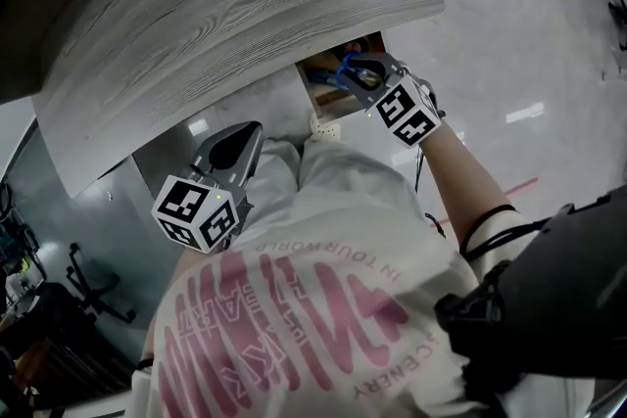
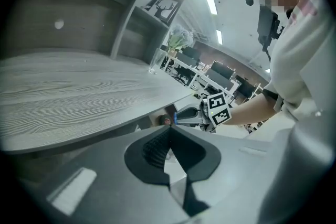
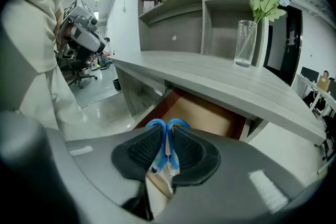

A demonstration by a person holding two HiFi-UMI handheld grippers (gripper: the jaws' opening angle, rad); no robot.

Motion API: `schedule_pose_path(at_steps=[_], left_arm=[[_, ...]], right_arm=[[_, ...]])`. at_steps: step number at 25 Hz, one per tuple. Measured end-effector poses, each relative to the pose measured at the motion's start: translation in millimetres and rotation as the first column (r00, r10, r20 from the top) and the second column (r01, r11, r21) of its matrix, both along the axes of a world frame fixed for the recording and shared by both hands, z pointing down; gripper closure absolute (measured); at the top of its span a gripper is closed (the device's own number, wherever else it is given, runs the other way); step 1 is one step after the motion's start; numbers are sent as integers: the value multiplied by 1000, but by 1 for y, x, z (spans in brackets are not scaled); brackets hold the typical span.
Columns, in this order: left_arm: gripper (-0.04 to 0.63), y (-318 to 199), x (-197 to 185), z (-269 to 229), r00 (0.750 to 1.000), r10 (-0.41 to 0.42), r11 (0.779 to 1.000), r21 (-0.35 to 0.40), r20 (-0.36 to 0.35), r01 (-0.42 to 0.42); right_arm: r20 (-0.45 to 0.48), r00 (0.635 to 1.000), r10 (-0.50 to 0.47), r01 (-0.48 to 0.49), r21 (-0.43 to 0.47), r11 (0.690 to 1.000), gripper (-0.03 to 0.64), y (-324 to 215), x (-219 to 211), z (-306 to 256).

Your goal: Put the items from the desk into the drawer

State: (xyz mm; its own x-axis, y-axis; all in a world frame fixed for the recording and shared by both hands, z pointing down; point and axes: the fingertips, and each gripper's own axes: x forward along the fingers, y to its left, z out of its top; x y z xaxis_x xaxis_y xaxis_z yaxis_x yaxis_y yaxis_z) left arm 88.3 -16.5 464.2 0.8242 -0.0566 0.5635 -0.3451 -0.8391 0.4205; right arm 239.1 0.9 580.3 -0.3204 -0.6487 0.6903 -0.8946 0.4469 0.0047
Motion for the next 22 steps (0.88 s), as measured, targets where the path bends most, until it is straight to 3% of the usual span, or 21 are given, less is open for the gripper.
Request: schedule_pose_path(at_steps=[8,22], left_arm=[[575,-9,5,7,998,-47,999,-2,47,48],[575,-17,0,14,992,-102,994,-28,75,104]], right_arm=[[48,998,-31,34,-53,998,537,-10,-5,29],[24,997,-70,73,-141,987,537,-32,-15,56]])
